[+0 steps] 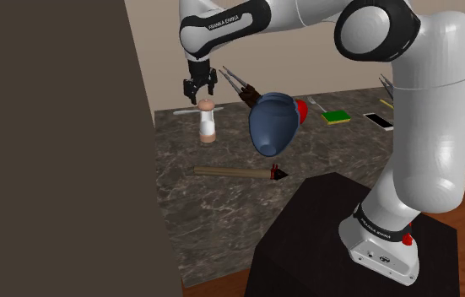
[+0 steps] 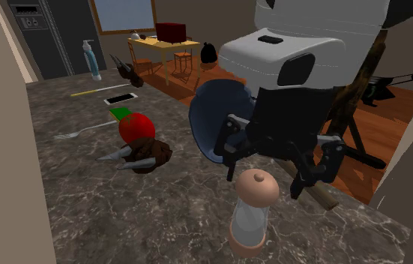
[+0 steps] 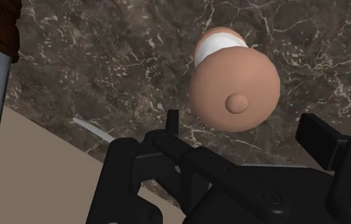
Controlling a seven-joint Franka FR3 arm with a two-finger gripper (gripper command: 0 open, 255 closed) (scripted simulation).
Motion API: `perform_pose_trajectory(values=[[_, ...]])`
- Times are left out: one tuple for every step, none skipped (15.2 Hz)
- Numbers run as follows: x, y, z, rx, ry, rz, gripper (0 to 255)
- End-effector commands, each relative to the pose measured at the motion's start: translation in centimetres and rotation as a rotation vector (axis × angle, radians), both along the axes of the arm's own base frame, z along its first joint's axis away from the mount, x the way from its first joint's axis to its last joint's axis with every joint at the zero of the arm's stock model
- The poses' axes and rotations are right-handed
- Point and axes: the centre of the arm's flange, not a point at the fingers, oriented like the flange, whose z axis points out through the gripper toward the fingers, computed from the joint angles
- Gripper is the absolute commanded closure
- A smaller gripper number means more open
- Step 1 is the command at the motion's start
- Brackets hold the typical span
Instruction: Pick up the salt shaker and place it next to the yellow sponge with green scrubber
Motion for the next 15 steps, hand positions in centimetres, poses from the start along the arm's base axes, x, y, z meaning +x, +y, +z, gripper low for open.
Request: perform_pose_trajectory(values=[[0.1,-0.2,-1.0,0.000,-0.001,0.000,0],[0.2,-0.2,-1.5,0.000,-0.001,0.000,0],[0.2,-0.3,-2.4,0.000,-0.001,0.000,0],[0.2,-0.3,-2.4,0.000,-0.001,0.000,0],[0.2,-0.3,-2.4,0.000,-0.001,0.000,0],[0.2,-0.3,-2.4,0.000,-0.001,0.000,0],[0.2,-0.3,-2.4,0.000,-0.001,0.000,0],[0.2,-0.3,-2.4,0.000,-0.001,0.000,0],[0.2,-0.3,-2.4,0.000,-0.001,0.000,0],[0.2,-0.3,-2.4,0.000,-0.001,0.000,0],[0.2,-0.3,-2.3,0.000,0.000,0.000,0],[0.2,-0.3,-2.3,0.000,0.000,0.000,255],[0.2,-0.3,-2.3,0.000,0.000,0.000,255],[0.2,-0.3,-2.4,0.000,0.000,0.000,255],[0.2,-0.3,-2.4,0.000,0.000,0.000,255]])
